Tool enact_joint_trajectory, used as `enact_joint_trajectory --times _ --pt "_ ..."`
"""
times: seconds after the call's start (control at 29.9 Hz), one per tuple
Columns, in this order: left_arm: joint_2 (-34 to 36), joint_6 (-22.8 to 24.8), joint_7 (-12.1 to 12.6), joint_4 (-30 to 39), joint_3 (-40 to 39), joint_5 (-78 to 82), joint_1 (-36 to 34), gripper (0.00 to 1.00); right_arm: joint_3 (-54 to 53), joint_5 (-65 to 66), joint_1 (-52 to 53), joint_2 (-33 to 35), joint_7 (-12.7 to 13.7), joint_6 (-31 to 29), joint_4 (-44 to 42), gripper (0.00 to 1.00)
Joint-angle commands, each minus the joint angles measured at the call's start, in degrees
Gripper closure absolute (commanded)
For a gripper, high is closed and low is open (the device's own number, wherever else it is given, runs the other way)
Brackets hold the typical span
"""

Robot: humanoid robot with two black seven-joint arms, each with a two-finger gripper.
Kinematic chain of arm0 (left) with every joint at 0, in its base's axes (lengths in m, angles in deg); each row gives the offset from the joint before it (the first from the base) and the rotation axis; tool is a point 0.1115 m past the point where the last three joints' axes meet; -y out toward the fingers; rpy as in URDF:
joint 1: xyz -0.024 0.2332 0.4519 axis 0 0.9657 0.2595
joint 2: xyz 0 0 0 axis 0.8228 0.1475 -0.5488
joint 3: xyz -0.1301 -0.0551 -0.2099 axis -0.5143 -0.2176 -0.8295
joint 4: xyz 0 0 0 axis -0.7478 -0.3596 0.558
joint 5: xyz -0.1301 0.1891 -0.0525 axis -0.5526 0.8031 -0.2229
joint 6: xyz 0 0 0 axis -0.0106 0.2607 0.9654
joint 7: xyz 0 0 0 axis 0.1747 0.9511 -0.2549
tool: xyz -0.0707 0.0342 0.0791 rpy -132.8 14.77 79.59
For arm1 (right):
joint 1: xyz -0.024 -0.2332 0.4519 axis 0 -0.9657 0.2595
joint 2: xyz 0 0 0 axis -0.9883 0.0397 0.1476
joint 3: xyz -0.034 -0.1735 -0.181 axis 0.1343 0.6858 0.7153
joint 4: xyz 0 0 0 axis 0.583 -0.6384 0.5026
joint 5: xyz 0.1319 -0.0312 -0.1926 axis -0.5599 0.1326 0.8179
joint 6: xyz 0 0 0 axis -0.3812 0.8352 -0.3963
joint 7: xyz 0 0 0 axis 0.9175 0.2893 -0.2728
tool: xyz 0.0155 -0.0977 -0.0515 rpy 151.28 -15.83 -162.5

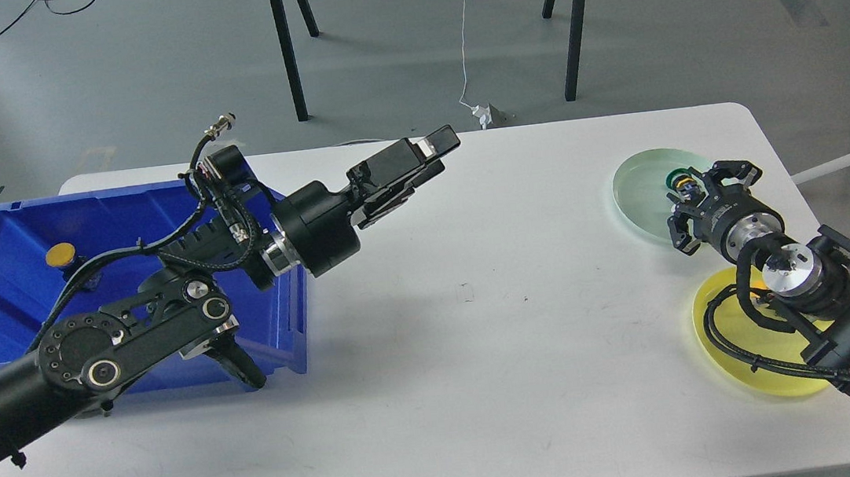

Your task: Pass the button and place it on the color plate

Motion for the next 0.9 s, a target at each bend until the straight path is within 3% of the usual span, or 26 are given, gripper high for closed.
enact_joint_trajectory --times 0.0,0.07,0.1,0.23,0.37,0.5,0.57,0.7,0.87 --pt "0.00 -0.01 0.00 -0.09 -0.10 0.01 -0.09 0.19 -0.05 -0.01 0.09 0.00 -0.01 -0.03 0.35 0.24" --pt "0.00 -0.01 0.00 -0.35 -0.10 -0.08 0.00 0.19 -0.05 -0.10 0.18 0.00 -0.09 -0.21 1.05 0.07" --pt "0.00 -0.01 0.00 -0.44 -0.18 -0.08 0.00 0.19 -0.05 -0.19 0.18 0.00 -0.09 -0.56 1.66 0.04" --pt "-0.79 -0.18 0.00 -1.75 -0.45 -3.22 0.00 0.19 -0.05 -0.19 0.44 0.87 -0.53 -2.23 8.42 0.04" --pt "-0.27 1.57 0.00 -8.16 -2.81 -12.01 -0.53 0.18 -1.62 -0.10 0.35 4.82 -0.80 -6.17 20.79 0.03" --pt "5.43 12.09 0.00 -11.15 -10.01 -17.38 -0.09 0.17 -2.07 0.43 -0.08 8.52 -1.06 -13.29 32.33 0.02" --pt "6.67 21.83 0.00 -13.61 -14.49 -22.20 0.26 0.17 -1.81 0.43 -0.17 9.66 -1.24 -17.68 33.57 0.02" --pt "6.59 22.72 0.00 -18.36 -19.07 -29.69 3.33 0.16 -2.25 0.52 -0.53 9.23 -1.15 -26.72 32.70 0.02" --pt "6.06 22.72 0.00 -18.72 -23.73 -30.22 5.97 0.16 -2.24 0.52 -1.05 9.14 -1.15 -26.72 31.29 0.02"
